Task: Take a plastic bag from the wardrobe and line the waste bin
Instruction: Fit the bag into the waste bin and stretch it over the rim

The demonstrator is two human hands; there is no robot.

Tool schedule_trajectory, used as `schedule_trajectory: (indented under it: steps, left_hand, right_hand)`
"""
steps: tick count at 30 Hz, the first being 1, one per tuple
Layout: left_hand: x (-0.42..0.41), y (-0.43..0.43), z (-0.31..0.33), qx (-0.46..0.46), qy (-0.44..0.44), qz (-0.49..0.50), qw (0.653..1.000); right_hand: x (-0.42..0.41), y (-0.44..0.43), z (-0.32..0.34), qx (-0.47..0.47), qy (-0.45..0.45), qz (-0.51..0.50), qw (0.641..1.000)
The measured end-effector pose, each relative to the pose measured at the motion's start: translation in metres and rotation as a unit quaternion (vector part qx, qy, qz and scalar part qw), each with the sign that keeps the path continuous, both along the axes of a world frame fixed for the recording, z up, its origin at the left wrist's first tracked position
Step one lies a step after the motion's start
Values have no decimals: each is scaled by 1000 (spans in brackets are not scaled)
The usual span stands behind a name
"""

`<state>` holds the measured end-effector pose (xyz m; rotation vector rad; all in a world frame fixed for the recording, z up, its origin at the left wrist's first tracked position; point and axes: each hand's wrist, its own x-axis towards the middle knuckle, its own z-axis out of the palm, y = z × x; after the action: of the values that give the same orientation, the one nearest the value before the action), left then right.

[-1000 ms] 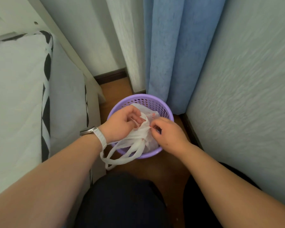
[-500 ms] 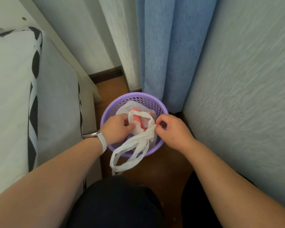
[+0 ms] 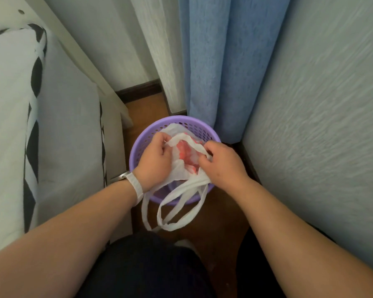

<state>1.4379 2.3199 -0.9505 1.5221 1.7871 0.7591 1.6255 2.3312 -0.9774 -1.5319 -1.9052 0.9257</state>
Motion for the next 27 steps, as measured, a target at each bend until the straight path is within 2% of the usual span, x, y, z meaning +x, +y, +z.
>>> schedule_trajectory:
  steps: [4,8,13,16,18,20,22,24,27]
  left_hand:
    - [-16,1,-1,55,121,8,991]
    - [-40,6,-7,34,266,-28,963]
    - [-48,11,-14,64,348,-39,934]
    - [-46,13,-8,71,365,-16,928]
    - [-40,10,2,123,372,-24,920]
    - [-29,5,11,196,387,-96,896]
    - [-17,-2,18,231,381,-217,869]
    - [-8,-11,19,208,341,-309,864]
    - [-2,-23,14,105,252,-321,907]
  right_hand:
    - [14,7,-6,-9,-29,-34,999]
    - [31,17,-9,-1,-78,-41,996]
    - [42,27,-13,8,-107,-42,993]
    - [42,27,-15,-18,-58,-56,997]
    - [42,28,-14,-26,-25,-69,997]
    - [44,28,-12,-18,-20,-77,997]
    - [44,26,-10,-20,-19,-74,997]
    - [43,22,-7,-33,-18,-62,997]
    - [38,14,4,-1,-12,-47,999]
